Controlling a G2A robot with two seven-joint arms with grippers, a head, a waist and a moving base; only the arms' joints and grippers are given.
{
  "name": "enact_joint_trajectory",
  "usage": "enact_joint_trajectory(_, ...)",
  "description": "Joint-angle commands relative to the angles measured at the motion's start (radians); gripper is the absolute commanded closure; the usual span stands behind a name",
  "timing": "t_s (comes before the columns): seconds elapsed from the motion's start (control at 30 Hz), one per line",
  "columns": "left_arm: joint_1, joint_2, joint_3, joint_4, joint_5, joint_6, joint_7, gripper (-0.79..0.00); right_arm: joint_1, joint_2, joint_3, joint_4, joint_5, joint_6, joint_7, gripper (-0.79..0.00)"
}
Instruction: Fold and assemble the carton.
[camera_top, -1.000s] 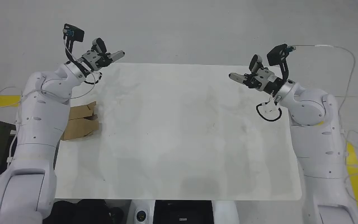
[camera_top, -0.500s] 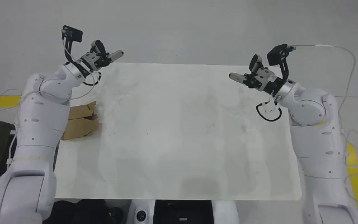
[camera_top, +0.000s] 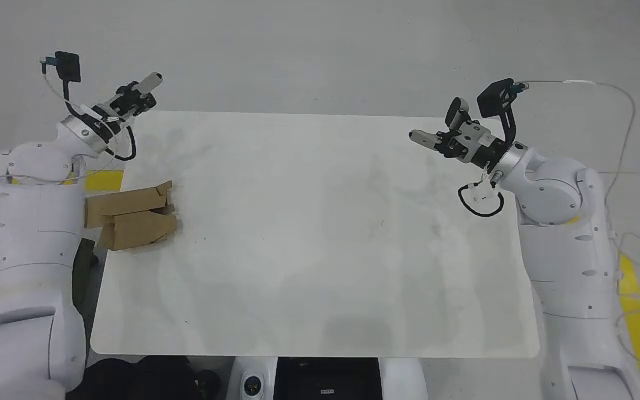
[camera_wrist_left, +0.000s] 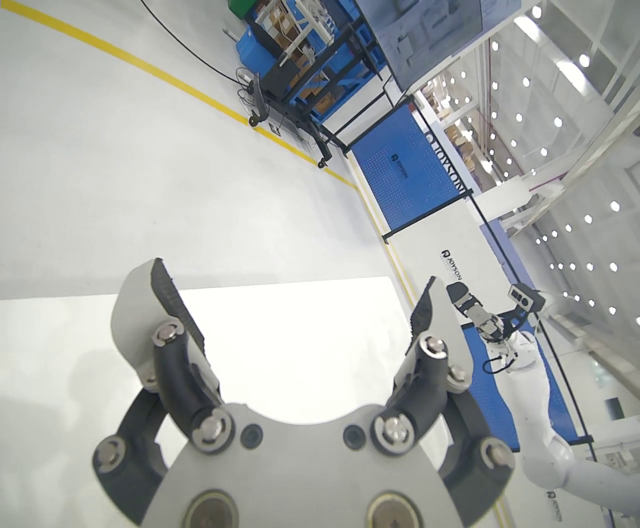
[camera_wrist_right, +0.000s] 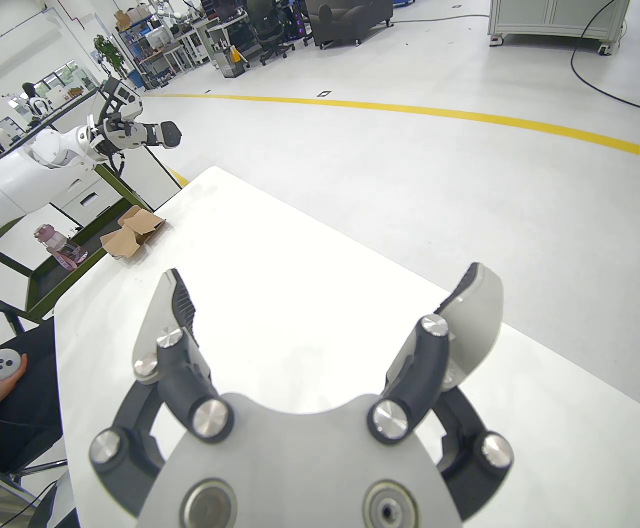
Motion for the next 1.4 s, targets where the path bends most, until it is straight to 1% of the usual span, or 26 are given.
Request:
enact_joint_trajectory(0.0, 0.01, 0.007, -0.022, 0.015, -0.019, 0.017, 0.004, -0.785, 0.0, 0.0, 0.0, 0.0, 0.0, 0.0, 0.0, -0.785)
enact_joint_trajectory(0.2, 0.067, 0.037, -0.101, 0.044, -0.035, 0.023, 0.028, -0.785, 0.0, 0.0, 0.0, 0.0, 0.0, 0.0, 0.0, -0.785)
enact_joint_trajectory(0.4, 0.13, 0.061, -0.167, 0.036, -0.041, 0.025, 0.053, -0.785, 0.0, 0.0, 0.0, 0.0, 0.0, 0.0, 0.0, -0.785)
enact_joint_trajectory(0.6, 0.207, 0.088, -0.255, 0.022, -0.071, 0.049, 0.087, -0.785, 0.0, 0.0, 0.0, 0.0, 0.0, 0.0, 0.0, -0.785)
enact_joint_trajectory(0.77, 0.277, 0.111, -0.326, 0.024, -0.058, 0.1, 0.134, -0.785, 0.0, 0.0, 0.0, 0.0, 0.0, 0.0, 0.0, -0.785)
enact_joint_trajectory(0.9, 0.317, 0.119, -0.35, 0.026, -0.048, 0.137, 0.156, -0.785, 0.0, 0.0, 0.0, 0.0, 0.0, 0.0, 0.0, -0.785)
enact_joint_trajectory(1.0, 0.347, 0.122, -0.373, 0.034, -0.128, 0.161, 0.093, -0.785, 0.0, 0.0, 0.0, 0.0, 0.0, 0.0, 0.0, -0.785)
enact_joint_trajectory(1.13, 0.409, 0.141, -0.409, 0.03, -0.083, 0.151, 0.053, -0.785, 0.0, 0.0, 0.0, 0.0, 0.0, 0.0, 0.0, -0.785)
enact_joint_trajectory(1.2, 0.428, 0.147, -0.42, 0.026, -0.063, 0.154, 0.055, -0.785, 0.0, 0.0, 0.0, 0.0, 0.0, 0.0, 0.0, -0.785)
enact_joint_trajectory(1.27, 0.455, 0.153, -0.429, 0.022, -0.041, 0.175, 0.059, -0.785, 0.0, 0.0, 0.0, 0.0, 0.0, 0.0, 0.0, -0.785)
enact_joint_trajectory(1.37, 0.496, 0.155, -0.423, 0.006, 0.001, 0.185, 0.08, -0.785, 0.0, 0.0, 0.0, 0.0, 0.0, 0.0, 0.0, -0.785)
